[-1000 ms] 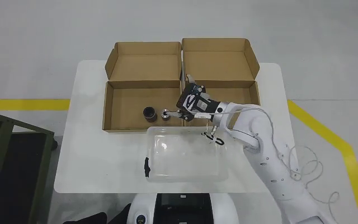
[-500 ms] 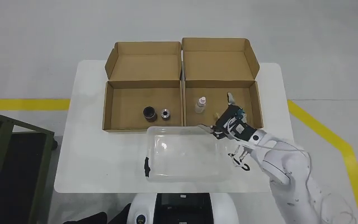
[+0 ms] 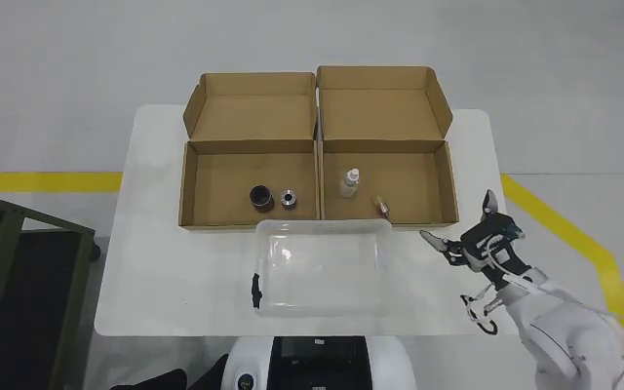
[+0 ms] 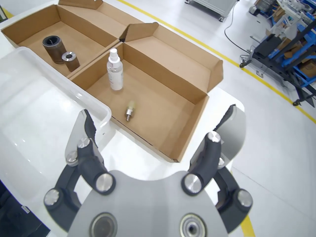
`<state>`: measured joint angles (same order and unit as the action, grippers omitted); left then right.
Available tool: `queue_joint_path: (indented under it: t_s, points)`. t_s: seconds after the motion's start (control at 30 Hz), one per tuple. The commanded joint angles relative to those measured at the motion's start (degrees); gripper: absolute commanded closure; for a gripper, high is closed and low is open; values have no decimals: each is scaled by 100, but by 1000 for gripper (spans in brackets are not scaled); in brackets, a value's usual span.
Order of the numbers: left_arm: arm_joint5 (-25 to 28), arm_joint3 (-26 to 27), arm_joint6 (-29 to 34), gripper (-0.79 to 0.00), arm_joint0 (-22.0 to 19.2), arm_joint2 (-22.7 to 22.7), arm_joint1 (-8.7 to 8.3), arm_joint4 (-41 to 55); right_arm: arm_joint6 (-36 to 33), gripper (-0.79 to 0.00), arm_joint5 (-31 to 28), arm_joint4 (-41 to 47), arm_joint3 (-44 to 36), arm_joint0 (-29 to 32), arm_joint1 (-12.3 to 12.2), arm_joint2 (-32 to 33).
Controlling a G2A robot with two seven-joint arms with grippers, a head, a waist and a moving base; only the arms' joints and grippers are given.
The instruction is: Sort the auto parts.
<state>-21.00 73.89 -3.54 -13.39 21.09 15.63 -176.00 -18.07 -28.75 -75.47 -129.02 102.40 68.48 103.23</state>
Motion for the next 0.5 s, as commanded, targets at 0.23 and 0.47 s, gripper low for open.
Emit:
queue_joint_path:
  t_s: [0.23,0.47]
  points:
    - [0,0,0,-784,0,0,0,0,332,-784,37,119,-129,438,-4,446]
    - [0,0,0,-785,0,0,0,0,344,-784,50,118,-122,444,-4,451]
